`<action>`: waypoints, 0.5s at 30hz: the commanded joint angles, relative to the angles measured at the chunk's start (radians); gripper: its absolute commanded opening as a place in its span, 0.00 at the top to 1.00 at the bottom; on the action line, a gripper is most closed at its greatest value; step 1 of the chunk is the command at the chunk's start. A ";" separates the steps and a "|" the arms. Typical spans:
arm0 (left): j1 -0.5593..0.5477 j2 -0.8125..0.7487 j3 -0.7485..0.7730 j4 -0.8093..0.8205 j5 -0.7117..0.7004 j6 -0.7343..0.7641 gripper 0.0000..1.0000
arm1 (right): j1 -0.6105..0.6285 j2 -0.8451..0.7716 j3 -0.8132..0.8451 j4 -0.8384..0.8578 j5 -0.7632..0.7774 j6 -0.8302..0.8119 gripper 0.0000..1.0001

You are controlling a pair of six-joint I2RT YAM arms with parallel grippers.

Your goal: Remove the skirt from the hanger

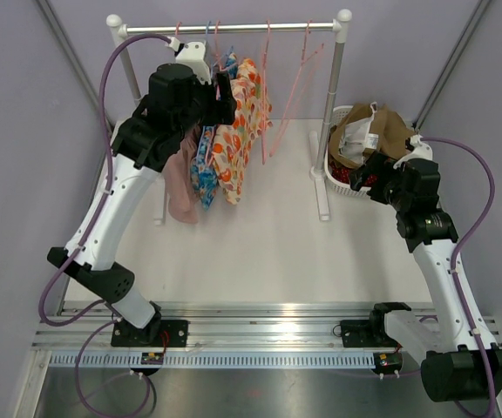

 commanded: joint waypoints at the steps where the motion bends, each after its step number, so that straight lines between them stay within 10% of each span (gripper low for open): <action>1: 0.014 0.017 0.026 0.031 -0.035 0.034 0.26 | 0.005 -0.019 -0.004 0.008 0.017 -0.018 0.01; 15: 0.025 0.040 -0.050 0.107 0.030 -0.004 0.41 | 0.007 -0.002 -0.023 0.024 0.023 -0.026 0.01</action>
